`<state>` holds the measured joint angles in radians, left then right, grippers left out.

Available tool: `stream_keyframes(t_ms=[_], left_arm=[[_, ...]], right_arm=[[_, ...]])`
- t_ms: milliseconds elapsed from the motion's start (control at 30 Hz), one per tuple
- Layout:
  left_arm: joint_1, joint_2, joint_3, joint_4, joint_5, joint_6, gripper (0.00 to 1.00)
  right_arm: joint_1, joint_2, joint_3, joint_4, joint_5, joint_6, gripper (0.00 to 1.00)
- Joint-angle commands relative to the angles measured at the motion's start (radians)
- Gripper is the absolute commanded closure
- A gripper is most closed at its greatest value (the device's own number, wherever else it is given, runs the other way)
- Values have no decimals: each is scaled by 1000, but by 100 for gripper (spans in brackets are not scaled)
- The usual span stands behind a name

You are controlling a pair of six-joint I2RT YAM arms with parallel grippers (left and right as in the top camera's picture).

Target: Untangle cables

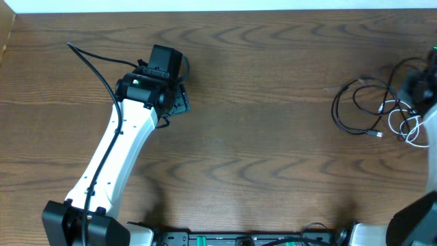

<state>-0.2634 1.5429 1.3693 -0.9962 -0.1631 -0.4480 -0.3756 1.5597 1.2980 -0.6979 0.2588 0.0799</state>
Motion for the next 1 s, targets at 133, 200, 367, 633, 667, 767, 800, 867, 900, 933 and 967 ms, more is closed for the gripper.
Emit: stream_keyframes(t_ms=[133,200,367,633,667,767,800,867,900,933,967], left_arm=[[2,-3,6,-11,-2,1,20],[1,-3,6,-10,-2,1,20],[1,-3,6,-10,-2,1,19],[1,-3,6,-9,-2,1,20],[1,-3,6,-9,-2,1,19],[2,-3,6,-9,-2,1,20],[2,-3,6,-8,-2,1,20],[2,-3,6,-5,-2,1,20],[2,-3,6,-4,-2,1,19],[2,-3,6,-2,-2,1,19],[2,-3,6,0,-3,1,19]], right_arm=[[-94,99,-12,-6,-51,32,48],[-95,97,-11,-5,-90,32,39],[-94,65,-1,-1,-93,32,30],[-109,0,12,-48,141,138,27],[-115,0,12,-55,137,148,27],[-122,0,12,-51,28,149,23],[-122,0,11,-47,-20,138,22],[-121,0,11,-37,-183,85,22],[-119,0,11,-35,-249,63,21],[-116,0,11,-35,-327,34,21],[-114,0,11,-39,-377,11,21]])
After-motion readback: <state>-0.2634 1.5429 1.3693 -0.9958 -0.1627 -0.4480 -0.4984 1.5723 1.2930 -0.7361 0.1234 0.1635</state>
